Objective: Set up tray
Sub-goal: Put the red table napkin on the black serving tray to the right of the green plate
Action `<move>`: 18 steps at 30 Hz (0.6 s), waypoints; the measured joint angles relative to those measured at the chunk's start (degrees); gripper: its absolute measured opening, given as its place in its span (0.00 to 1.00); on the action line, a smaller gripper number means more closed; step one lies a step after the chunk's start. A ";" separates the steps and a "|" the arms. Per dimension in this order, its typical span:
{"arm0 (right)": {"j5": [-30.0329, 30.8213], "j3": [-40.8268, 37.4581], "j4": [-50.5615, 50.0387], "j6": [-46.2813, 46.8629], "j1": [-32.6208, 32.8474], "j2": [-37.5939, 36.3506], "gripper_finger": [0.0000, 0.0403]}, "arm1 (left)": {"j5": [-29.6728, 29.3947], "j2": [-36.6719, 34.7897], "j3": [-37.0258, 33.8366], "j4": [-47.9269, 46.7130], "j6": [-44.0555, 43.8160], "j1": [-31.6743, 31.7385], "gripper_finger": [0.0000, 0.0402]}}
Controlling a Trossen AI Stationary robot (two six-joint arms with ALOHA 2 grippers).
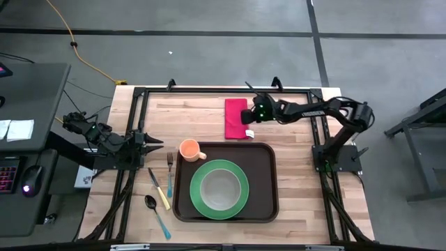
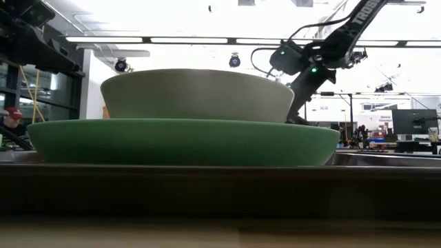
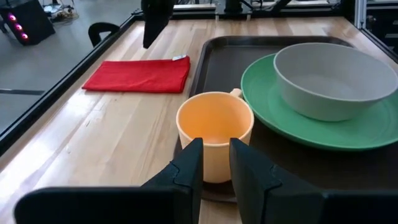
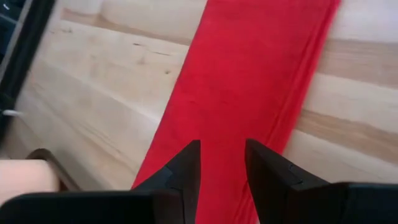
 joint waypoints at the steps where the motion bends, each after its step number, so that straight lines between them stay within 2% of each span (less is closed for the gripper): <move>1: 0.02 1.30 -0.95 -0.75 0.00 1.08 0.26 | -0.01 0.00 0.00 0.02 -0.01 0.00 0.27; 7: 0.33 12.26 -15.08 -6.89 0.00 7.70 0.26 | -0.02 -0.02 0.00 -0.83 -1.37 -0.01 0.27; 11: 3.23 19.26 -25.39 -12.03 0.00 10.98 0.26 | -0.01 -0.02 0.00 -1.08 -2.15 0.00 0.27; 18: 5.47 23.22 -30.04 -12.49 -0.31 11.65 0.26 | -0.02 -0.02 0.00 -1.08 -2.15 -0.01 0.27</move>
